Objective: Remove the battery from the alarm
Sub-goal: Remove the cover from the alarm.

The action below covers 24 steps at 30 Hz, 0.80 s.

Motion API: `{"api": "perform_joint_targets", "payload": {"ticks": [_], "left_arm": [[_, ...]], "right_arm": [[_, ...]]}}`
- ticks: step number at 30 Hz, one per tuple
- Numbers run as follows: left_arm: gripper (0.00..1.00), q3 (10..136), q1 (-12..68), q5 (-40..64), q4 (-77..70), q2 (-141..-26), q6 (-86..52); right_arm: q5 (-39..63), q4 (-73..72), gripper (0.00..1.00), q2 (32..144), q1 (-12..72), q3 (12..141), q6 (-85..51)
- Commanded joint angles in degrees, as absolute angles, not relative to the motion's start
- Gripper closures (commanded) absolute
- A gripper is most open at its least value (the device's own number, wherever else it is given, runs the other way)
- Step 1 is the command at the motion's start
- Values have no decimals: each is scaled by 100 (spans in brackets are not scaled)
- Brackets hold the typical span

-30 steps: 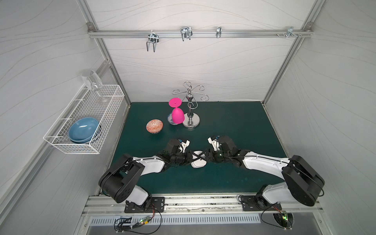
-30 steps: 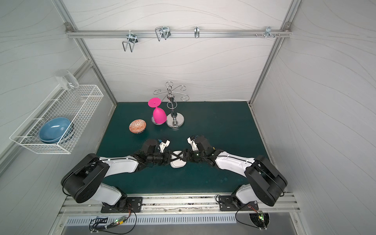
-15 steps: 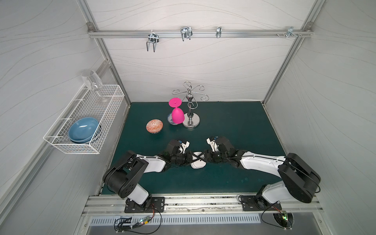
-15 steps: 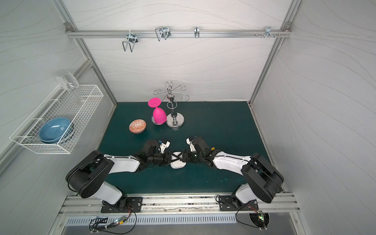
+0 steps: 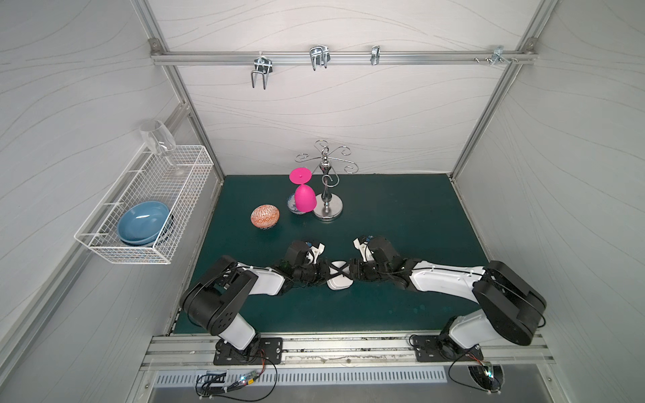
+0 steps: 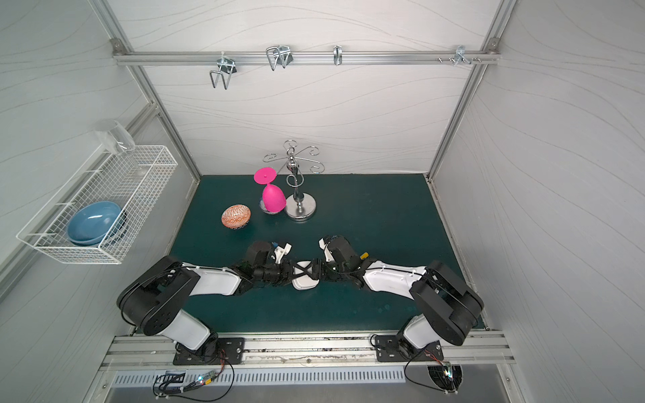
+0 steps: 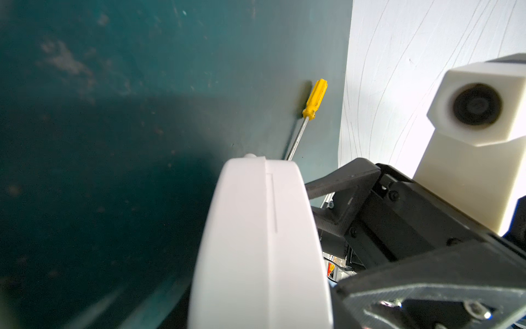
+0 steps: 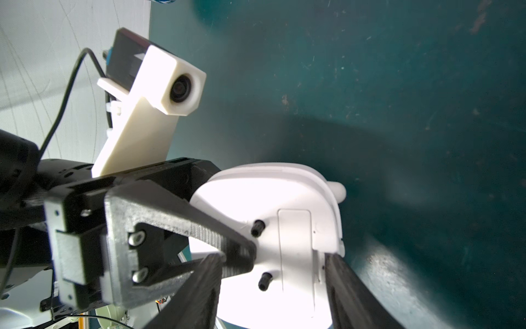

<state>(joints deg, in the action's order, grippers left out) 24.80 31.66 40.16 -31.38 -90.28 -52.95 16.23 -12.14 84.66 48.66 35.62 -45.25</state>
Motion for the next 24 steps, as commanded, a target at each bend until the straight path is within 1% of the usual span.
{"api": "perform_joint_targets", "payload": {"ticks": [1,6,9,16,24], "left_arm": [[80,2523,3180,3973,-3640,-9172,-5273],[81,2531,3178,3966,-3617,-9200,-5252],[81,2527,3182,3947,-3587,-9194,-5239],[81,2539,3182,3836,-3366,-9122,-5132],[80,2549,3175,3749,-3181,-9072,-5058]], "right_arm": [[1855,-1372,39,8624,4992,3473,-4615],[2600,-2250,42,8655,4992,3403,-5248],[2789,-2699,42,8594,4992,3359,-5562],[2808,-3367,43,8329,4970,3229,-5934],[2732,-3381,43,8090,4818,3002,-5882]]}}
